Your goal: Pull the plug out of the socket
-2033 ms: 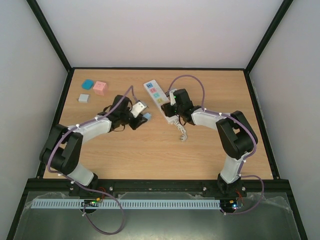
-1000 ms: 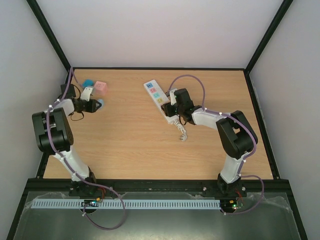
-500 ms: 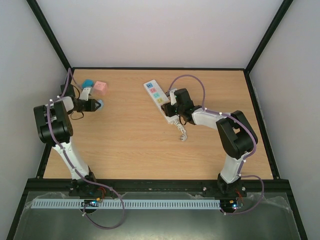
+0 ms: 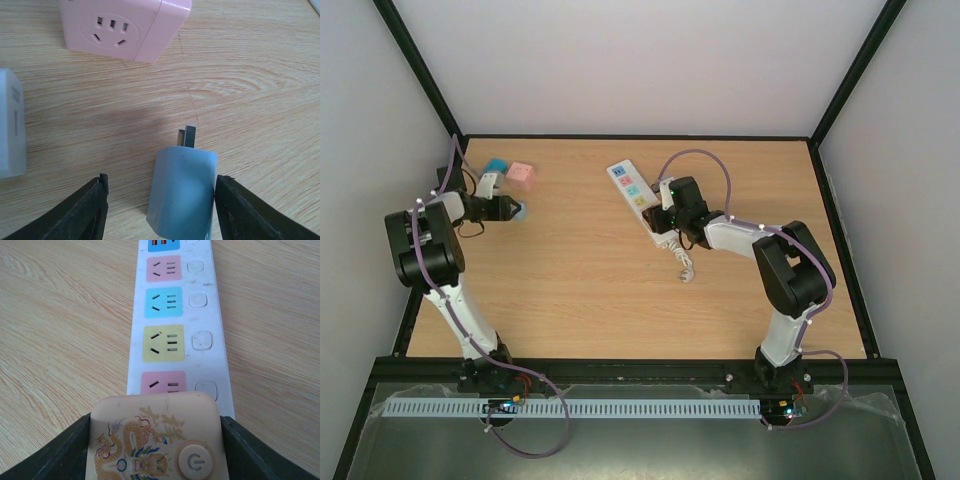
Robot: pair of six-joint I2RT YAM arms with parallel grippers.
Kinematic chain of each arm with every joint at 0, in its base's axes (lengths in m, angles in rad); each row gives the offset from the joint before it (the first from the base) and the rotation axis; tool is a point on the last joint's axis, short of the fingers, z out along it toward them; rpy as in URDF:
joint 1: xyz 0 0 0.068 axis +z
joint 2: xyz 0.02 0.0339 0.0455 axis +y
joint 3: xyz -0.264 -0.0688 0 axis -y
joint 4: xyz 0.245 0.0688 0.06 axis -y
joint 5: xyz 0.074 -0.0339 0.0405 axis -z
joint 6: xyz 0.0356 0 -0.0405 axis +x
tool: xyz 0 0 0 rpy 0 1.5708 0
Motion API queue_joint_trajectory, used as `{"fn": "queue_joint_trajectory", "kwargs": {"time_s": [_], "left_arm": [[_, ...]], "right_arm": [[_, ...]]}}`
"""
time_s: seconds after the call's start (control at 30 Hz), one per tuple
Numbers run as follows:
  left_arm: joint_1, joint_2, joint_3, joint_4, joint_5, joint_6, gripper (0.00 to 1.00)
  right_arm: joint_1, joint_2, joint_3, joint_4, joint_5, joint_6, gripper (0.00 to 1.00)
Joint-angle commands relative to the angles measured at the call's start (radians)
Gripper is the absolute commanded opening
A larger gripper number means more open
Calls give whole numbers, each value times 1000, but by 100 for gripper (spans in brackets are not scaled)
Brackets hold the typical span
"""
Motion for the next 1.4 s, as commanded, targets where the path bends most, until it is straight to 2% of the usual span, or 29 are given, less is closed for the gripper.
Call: {"fn": "queue_joint_trajectory", "kwargs": {"time_s": [0.0, 0.17, 0.53, 0.87, 1.07, 1.37], "left_arm": [[10, -49, 1, -2, -30, 2, 61], [11, -34, 16, -15, -83, -1, 54], [14, -41, 42, -23, -83, 20, 53], [2, -35, 24, -60, -71, 101, 38], [-22, -111, -92, 18, -134, 172, 30], [-115, -255, -295, 162, -291, 332, 29]], "right_arm": [[-4, 61, -46, -126, -34, -4, 21], [-5, 56, -45, -126, -36, -6, 22], [-3, 53, -50, -122, -77, -16, 22], [1, 53, -48, -124, -81, -20, 22], [2, 54, -49, -123, -80, -20, 22], [5, 65, -48, -121, -89, -20, 22]]}}
